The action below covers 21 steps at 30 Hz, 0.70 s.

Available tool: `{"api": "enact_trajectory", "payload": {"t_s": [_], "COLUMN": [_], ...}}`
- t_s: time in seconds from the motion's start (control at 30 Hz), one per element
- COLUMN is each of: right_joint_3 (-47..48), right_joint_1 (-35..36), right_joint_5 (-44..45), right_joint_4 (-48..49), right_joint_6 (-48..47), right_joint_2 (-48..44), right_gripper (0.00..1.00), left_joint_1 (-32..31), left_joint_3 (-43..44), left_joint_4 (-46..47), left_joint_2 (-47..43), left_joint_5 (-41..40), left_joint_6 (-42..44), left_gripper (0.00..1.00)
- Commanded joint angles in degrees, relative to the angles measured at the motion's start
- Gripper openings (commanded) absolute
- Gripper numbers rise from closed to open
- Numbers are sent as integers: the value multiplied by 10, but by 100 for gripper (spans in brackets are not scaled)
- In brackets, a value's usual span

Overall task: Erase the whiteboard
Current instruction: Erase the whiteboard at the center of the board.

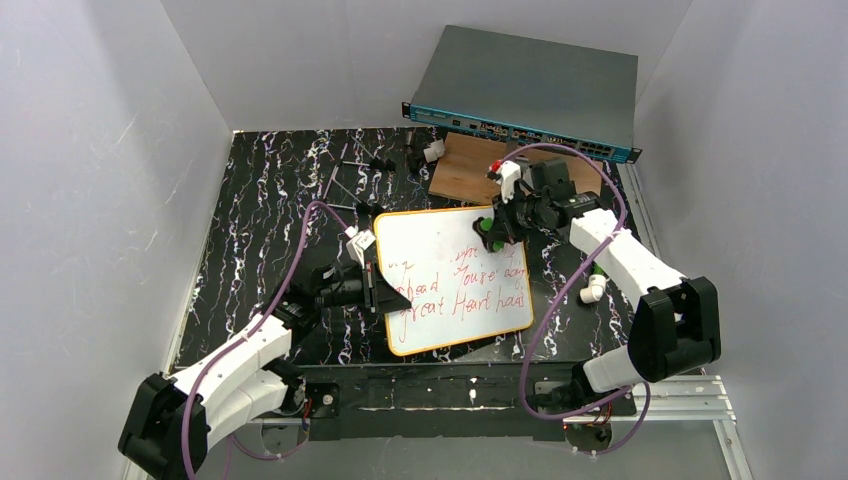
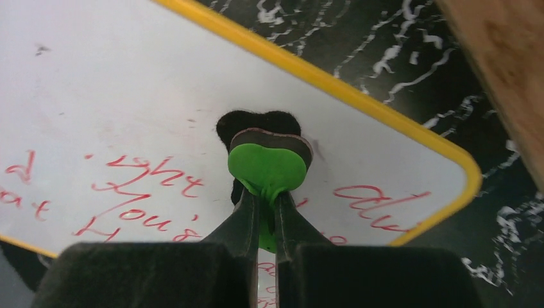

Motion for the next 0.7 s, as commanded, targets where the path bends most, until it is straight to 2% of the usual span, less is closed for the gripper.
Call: {"api": "enact_trajectory", "payload": {"t_s": [0.0, 0.1, 0.2, 0.3, 0.5, 0.67], "right_joint_3": [28, 48, 104, 164, 355, 316], "right_joint_1": [-11, -11, 24, 150, 307, 317], "right_joint_5": [143, 136, 27, 4, 30, 104], "right_joint_4": [53, 38, -22, -57, -142, -123], "right_joint_6": [14, 11, -17, -38, -16, -16], "right_joint_2": [7, 20, 49, 72, 178, 164], "right_gripper": [1, 1, 1, 1, 1, 1], "left_joint_1": [-13, -13, -15, -16, -16, -16], "left_joint_3": [44, 47, 55, 53, 47, 44], "left_joint_4": [118, 118, 109, 106, 107, 94], "left_joint_2": [-18, -15, -15, -26, -33, -39], "left_joint_5": [89, 90, 90, 85, 83, 83], "left_joint_6": [51, 51, 54, 55, 59, 68], "left_gripper": [0, 0, 0, 0, 0, 0]}}
